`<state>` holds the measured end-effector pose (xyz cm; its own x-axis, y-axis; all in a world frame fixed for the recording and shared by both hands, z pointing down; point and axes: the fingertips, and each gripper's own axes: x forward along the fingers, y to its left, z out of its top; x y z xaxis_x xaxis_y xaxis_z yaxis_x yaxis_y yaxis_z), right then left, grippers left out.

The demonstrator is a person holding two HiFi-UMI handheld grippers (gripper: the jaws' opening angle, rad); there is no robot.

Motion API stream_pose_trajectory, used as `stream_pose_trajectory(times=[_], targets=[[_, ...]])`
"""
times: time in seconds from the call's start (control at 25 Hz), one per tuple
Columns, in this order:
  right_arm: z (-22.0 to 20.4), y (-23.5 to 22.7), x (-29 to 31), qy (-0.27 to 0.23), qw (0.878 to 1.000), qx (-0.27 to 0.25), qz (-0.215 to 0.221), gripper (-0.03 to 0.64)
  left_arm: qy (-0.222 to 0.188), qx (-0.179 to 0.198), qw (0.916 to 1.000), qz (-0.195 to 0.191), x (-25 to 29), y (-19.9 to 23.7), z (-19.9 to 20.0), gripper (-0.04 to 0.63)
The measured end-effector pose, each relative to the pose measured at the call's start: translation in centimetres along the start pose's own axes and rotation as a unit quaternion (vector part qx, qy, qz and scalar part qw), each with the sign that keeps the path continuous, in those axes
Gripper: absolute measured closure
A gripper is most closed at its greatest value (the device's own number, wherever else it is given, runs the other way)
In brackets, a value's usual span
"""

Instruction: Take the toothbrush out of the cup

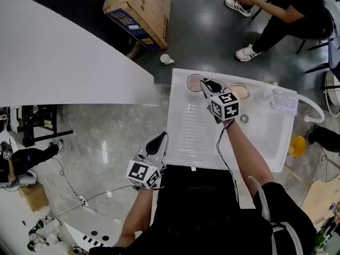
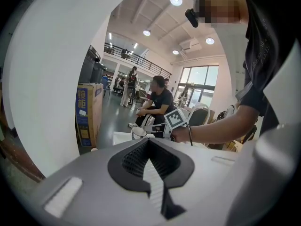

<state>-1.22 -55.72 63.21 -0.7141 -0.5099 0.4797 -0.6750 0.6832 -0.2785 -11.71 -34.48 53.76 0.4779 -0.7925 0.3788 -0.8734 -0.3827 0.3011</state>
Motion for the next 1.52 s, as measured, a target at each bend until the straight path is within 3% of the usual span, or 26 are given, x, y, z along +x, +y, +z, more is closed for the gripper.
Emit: stream_pose_trajectory(times=[0.76, 1.52], targets=[[2.8, 2.4, -3.6, -0.012, 0.999, -0.048, 0.007, 0.563, -0.021, 0.005, 0.9995, -0.025, -0.8, 0.0, 1.4, 0.586], [5.1, 3.1, -8.0, -0.044, 0.998, -0.051, -0.008, 0.563, -0.034, 0.023, 0.9984, -0.039, -1.4, -1.1, 2.1, 0.586]])
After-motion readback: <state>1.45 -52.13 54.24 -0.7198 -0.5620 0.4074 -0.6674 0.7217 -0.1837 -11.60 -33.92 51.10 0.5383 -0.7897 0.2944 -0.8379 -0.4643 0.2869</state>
